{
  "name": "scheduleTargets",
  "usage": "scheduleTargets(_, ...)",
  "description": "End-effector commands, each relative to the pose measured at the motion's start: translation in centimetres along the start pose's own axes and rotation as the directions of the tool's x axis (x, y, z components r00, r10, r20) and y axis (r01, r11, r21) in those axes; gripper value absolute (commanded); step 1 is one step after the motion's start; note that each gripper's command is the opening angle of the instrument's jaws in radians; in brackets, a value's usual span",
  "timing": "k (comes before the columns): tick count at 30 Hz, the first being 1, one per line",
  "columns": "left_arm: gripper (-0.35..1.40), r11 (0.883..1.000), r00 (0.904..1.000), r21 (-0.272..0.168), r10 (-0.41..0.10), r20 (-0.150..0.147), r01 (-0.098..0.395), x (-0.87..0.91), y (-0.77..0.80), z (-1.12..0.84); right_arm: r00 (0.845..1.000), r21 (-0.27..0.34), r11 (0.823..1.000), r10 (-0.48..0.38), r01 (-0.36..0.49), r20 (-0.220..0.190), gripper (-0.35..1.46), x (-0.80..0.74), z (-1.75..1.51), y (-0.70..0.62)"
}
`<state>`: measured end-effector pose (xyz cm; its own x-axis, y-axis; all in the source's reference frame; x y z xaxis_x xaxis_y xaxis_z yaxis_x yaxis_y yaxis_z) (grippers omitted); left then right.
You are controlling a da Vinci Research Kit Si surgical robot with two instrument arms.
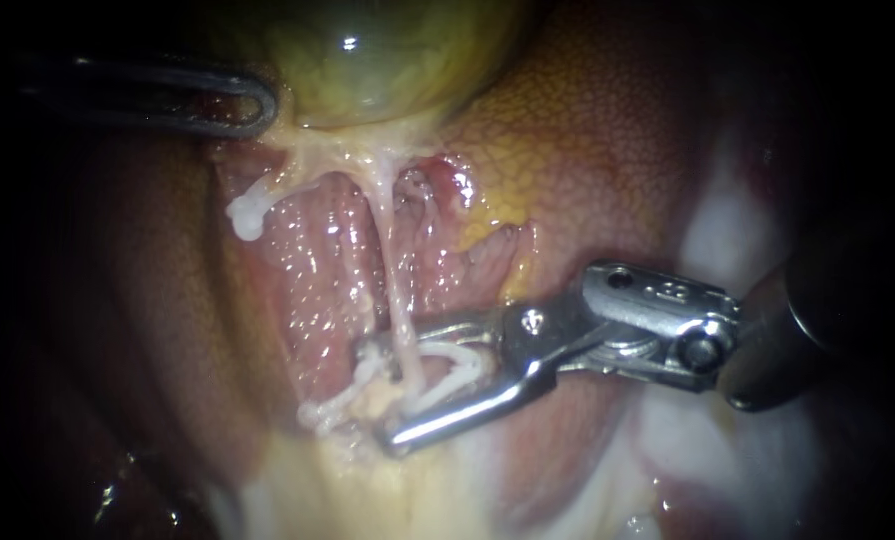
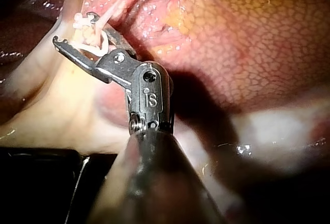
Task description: Clipping first clip right tube
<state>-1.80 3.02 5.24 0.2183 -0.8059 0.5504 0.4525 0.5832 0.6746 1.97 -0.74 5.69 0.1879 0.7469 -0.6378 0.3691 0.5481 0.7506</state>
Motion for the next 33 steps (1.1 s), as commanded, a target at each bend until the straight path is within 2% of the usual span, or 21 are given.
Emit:
scheduleTargets(1,-0.35,1.0,1.0,0.0,0.0,0.0,0.0,0.0,0.0,0.0,1.0,-0.005,1.0,0.015,-0.015,-0.002,0.36,0.01,0.0,0.01)
scheduleTargets(7,-0.35,1.0,1.0,0.0,0.0,0.0,0.0,0.0,0.0,0.0,0.998,-0.011,0.998,0.058,-0.058,-0.007,0.08,0.05,0.0,0.01)
scheduleTargets(14,-0.35,1.0,1.0,0.0,0.0,0.0,0.0,0.0,0.0,0.0,0.996,-0.012,0.996,0.088,-0.088,-0.008,-0.14,0.05,0.0,0.01)
scheduleTargets(17,-0.35,1.0,1.0,0.0,0.0,0.0,0.0,0.0,0.0,0.0,0.996,-0.011,0.996,0.093,-0.093,-0.007,-0.35,0.05,-0.01,0.02)
scheduleTargets(33,-0.35,1.0,1.0,0.0,0.0,0.0,0.0,0.0,0.0,0.0,0.996,-0.011,0.996,0.091,-0.091,-0.009,-0.35,0.01,-0.05,0.08)
